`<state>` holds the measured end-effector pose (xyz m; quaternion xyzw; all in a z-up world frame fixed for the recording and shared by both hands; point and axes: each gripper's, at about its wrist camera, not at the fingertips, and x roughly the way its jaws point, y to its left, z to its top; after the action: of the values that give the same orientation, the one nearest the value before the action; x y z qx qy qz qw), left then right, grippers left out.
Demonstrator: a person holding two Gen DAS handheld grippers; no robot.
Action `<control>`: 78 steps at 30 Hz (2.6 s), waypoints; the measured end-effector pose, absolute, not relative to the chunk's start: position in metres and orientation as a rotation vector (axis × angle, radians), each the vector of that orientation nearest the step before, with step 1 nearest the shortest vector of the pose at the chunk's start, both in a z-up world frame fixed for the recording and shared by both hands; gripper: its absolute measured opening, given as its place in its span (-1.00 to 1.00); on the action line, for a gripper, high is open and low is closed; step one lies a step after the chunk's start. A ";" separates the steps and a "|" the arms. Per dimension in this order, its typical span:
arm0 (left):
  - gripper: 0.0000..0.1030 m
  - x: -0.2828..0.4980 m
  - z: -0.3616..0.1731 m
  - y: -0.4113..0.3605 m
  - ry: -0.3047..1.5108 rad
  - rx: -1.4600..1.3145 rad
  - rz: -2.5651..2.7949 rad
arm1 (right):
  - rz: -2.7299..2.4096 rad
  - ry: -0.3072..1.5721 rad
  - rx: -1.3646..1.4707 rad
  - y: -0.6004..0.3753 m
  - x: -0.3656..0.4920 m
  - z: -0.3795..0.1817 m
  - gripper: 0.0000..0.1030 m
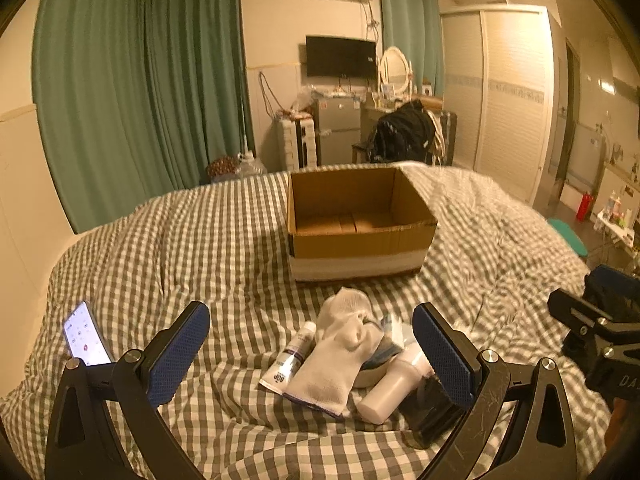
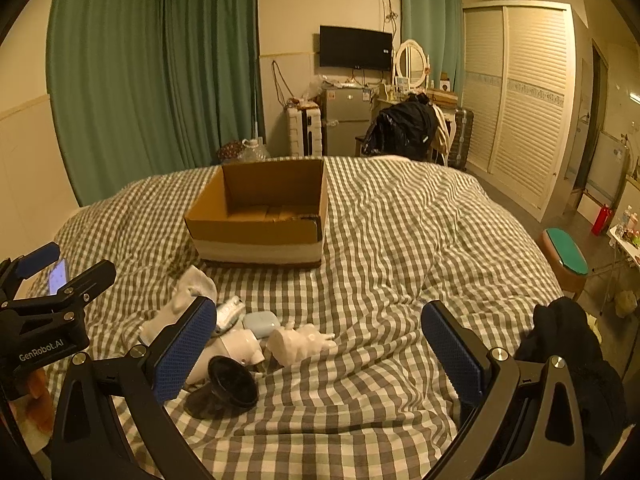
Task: Organize objects
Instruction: 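Grasp the white sock with the left tool while the right tool grasps the white bunny figurine, then carry the white sock into the cardboard box and open the left tool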
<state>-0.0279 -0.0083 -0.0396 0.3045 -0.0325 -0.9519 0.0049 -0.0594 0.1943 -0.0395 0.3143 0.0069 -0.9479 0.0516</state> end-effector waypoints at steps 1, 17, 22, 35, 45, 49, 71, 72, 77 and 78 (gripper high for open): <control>1.00 -0.032 -0.046 -0.007 -0.112 0.984 -2.972 | -2.882 0.022 0.973 0.195 -0.062 -0.043 0.99; 0.75 -0.094 -0.133 -0.014 -0.075 1.434 -2.795 | -2.719 0.115 1.343 0.188 -0.125 -0.127 0.99; 0.68 -0.104 -0.146 -0.011 -0.060 1.529 -2.784 | -2.607 0.154 1.463 0.179 -0.153 -0.151 0.90; -0.08 -0.112 -0.156 0.002 -0.070 1.635 -2.837 | -2.435 0.161 1.563 0.166 -0.182 -0.186 0.44; -0.26 -0.094 -0.135 0.001 -0.106 1.568 -2.854 | -2.505 0.166 1.454 0.167 -0.161 -0.162 0.42; -0.28 -0.085 -0.118 -0.003 -0.094 1.511 -2.875 | -2.538 0.168 1.399 0.167 -0.149 -0.145 0.42; -0.28 -0.083 -0.005 -0.013 -0.095 1.246 -3.014 | -2.694 0.240 1.028 0.155 -0.108 -0.010 0.41; -0.28 -0.088 0.001 -0.013 -0.101 1.232 -3.019 | -2.696 0.242 1.017 0.154 -0.111 -0.004 0.41; -0.28 -0.119 0.025 -0.015 -0.083 1.189 -3.052 | -2.701 0.252 0.955 0.147 -0.134 0.023 0.40; -0.28 -0.126 0.029 -0.014 -0.085 1.185 -3.053 | -2.703 0.246 0.947 0.148 -0.140 0.027 0.40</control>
<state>-0.1259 -0.0136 0.0286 0.3609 -0.0258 -0.9298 -0.0673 -0.1396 0.1475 0.0268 0.3264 0.0847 -0.9319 0.1332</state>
